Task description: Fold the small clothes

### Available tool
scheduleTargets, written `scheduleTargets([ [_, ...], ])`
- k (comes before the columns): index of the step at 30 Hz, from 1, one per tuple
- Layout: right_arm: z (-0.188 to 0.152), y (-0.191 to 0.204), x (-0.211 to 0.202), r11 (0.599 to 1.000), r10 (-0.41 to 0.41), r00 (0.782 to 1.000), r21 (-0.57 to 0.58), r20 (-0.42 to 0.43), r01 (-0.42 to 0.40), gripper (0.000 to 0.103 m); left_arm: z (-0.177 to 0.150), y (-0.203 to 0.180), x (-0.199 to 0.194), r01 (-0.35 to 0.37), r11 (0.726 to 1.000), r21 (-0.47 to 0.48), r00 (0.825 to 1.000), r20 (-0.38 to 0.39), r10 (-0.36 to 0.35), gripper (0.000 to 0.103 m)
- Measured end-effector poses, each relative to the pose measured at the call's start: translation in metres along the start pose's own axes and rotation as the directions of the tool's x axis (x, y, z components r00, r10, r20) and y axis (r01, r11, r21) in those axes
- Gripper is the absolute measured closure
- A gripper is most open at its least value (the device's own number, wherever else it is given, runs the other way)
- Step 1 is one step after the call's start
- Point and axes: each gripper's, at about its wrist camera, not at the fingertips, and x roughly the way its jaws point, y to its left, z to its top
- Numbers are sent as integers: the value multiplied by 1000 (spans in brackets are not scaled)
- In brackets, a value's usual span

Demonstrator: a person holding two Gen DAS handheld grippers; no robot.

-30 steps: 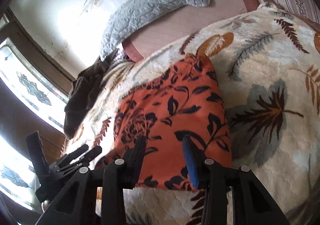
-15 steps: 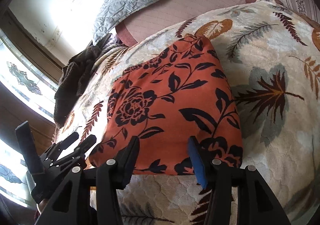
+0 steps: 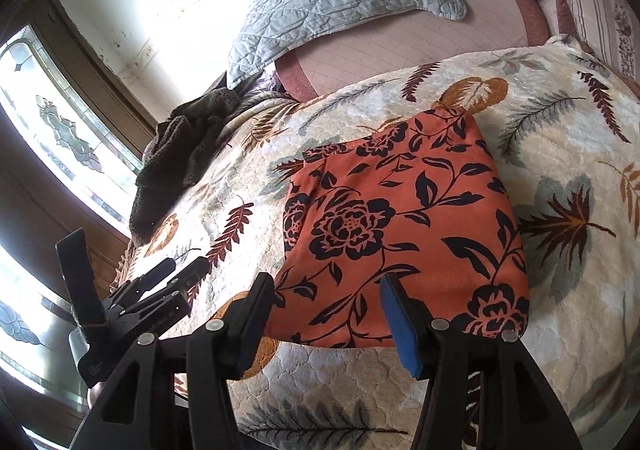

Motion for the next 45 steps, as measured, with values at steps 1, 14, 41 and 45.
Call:
scheduleTargets([
  [1,0,-1,-2,1000,8,1000,9,7,-8,44,0,3,0,3,1000,-12,1000,-1,-3,28],
  [14,5,19,-71,995,-76,975,-52,207,88,38,9,-9,-43,-71,997,-21,993,95,73,24],
  [41,-44,85,-250,959,-136,863,-153,486,237,26,15,-49,-313,-245,968,-50,855,460,240,1],
  [45,-50,89,-265,957,-131,859,-162,495,240,26,16,-50,-330,-220,973,-67,853,471,225,1],
])
